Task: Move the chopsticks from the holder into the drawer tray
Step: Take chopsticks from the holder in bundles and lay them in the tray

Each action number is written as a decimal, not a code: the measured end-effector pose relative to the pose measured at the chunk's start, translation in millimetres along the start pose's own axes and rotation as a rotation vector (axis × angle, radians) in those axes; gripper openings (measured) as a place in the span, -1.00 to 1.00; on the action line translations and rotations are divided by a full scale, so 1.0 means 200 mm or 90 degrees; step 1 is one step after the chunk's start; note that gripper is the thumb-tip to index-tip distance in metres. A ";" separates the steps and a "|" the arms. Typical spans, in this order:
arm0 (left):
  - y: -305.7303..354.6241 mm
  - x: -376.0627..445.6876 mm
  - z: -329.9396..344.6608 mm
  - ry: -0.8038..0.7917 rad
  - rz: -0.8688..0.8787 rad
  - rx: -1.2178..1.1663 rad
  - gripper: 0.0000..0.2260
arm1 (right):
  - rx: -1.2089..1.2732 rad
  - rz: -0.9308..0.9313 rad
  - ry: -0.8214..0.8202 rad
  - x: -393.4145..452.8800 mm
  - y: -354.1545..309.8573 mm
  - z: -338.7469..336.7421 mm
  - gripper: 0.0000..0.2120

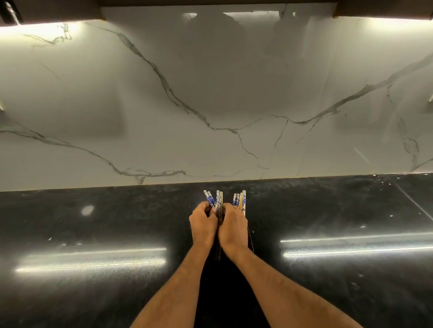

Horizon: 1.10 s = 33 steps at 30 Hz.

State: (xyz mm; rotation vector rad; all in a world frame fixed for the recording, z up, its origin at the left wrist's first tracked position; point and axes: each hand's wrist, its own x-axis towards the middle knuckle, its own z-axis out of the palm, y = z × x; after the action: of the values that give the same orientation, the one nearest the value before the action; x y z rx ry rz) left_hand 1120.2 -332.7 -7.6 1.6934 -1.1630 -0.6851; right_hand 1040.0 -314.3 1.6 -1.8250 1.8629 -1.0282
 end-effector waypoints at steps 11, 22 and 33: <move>0.02 -0.01 -0.01 0.025 0.063 -0.074 -0.79 | 0.004 0.016 0.000 0.05 -0.01 -0.04 -0.96; 0.01 -0.01 -0.02 0.041 0.080 -0.068 -0.79 | 0.099 0.012 -0.073 0.12 0.01 -0.04 -0.87; 0.01 -0.04 -0.05 -0.003 0.085 -0.093 -0.79 | 0.138 -0.003 -0.046 0.09 0.00 -0.02 -0.85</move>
State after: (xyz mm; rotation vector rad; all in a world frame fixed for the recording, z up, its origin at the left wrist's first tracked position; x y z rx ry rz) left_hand 1124.0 -321.9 -1.7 1.4788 -1.1889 -0.6745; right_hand 1034.9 -331.5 8.7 -1.7171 1.6370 -1.1036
